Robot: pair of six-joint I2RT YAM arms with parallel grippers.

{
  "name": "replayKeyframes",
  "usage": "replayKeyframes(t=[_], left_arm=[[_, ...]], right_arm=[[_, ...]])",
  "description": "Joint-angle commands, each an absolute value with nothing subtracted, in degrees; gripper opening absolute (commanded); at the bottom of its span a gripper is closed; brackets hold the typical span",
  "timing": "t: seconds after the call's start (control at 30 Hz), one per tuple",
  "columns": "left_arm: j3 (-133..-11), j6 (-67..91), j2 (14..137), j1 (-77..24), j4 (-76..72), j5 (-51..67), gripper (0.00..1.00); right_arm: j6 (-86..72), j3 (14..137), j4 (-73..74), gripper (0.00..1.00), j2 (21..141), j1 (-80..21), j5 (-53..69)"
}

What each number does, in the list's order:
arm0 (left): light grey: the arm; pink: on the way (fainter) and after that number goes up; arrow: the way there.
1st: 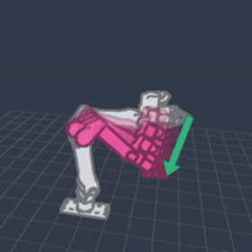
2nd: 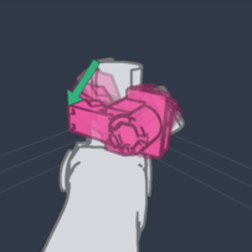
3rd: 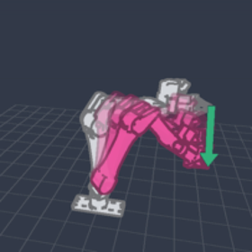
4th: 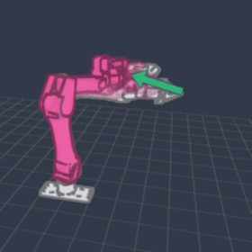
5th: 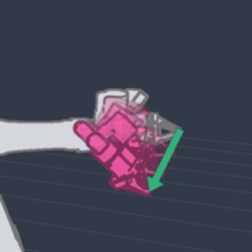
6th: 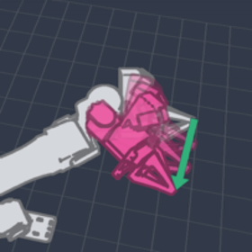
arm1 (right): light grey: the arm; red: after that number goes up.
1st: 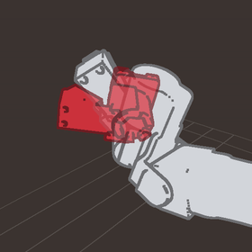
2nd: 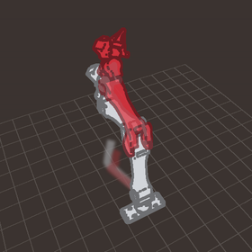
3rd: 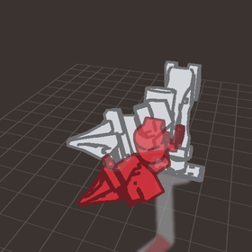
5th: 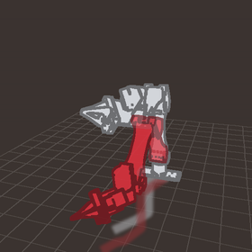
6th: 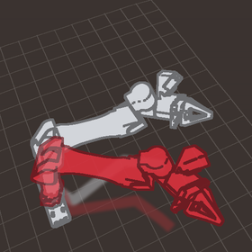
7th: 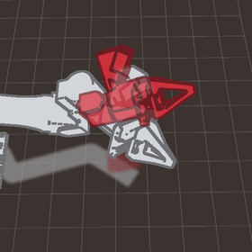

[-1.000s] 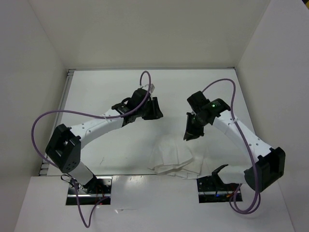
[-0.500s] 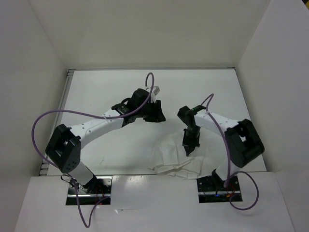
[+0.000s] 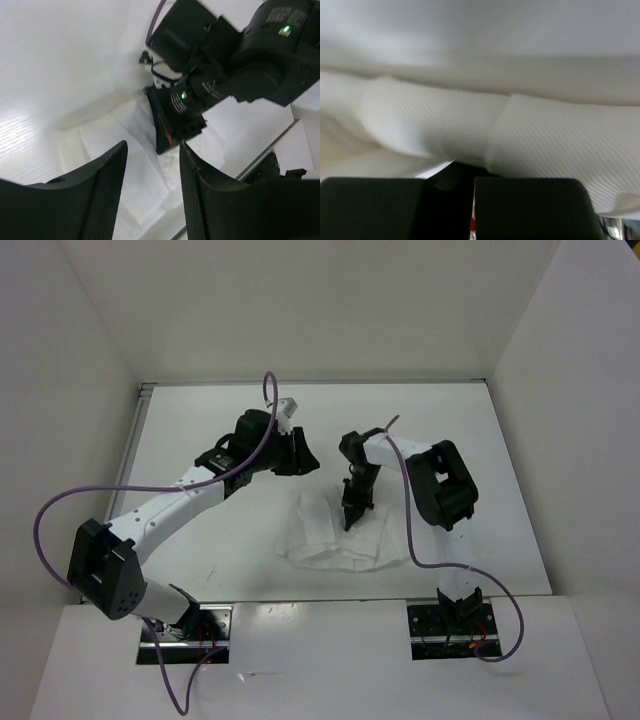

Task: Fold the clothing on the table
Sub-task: Fold the skirt

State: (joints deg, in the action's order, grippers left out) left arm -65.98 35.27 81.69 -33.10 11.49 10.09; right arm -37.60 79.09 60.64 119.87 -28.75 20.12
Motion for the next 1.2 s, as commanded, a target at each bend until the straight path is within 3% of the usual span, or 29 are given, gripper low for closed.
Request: replayKeyframes(t=[0.0,0.2,0.33,0.47,0.67,0.87,1.17], left_arm=[[-66.88,32.61,81.38,-31.12,10.03,9.58,0.54],[-73.02,27.43,88.67,-29.88,12.29,8.36,0.56],[-76.90,25.31,93.24,-30.75,15.56,0.99,0.66],[-77.51,27.85,96.76,-32.43,16.69,-9.29,0.67],[-83.57,29.00,105.36,-34.62,18.80,-19.32,0.67],[-86.84,29.53,109.94,-36.64,19.86,-19.95,0.67],[-88.51,29.53,115.04,-39.55,22.68,-23.29,0.69]], right_arm=[[-37.18,89.10,45.00,0.00,126.02,-26.02,14.59],[-35.42,104.93,46.05,0.02,128.86,-25.49,16.78],[-36.03,101.27,42.72,0.15,118.59,-24.96,15.48],[-36.04,97.39,42.19,0.25,112.15,-22.34,11.60],[-33.40,97.64,39.29,0.25,116.87,-18.03,10.28],[-32.34,102.65,39.29,0.25,125.06,-17.40,9.05],[-32.87,94.50,35.60,0.25,127.53,-17.40,14.33]])
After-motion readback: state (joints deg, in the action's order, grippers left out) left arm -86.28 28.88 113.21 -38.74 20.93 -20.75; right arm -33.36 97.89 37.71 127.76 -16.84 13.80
